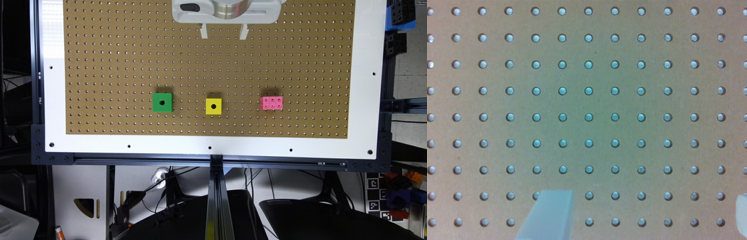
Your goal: Pick up pink block.
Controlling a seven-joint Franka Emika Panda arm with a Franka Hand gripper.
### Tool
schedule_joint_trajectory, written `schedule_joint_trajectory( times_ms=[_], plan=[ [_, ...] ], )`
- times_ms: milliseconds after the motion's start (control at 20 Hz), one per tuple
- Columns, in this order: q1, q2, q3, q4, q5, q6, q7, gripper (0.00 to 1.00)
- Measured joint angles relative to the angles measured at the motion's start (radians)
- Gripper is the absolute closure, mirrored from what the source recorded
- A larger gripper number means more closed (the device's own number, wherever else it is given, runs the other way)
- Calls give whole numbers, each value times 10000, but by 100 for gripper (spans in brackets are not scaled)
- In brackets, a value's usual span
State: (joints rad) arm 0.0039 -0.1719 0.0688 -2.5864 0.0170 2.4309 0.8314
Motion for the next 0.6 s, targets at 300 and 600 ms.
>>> schedule_joint_trajectory(
  times_ms=[300,600],
  plan=[
    [-2,0,0,-2,0,0,1,0],
    [158,90,533,290,2,3,650,0]
  ],
)
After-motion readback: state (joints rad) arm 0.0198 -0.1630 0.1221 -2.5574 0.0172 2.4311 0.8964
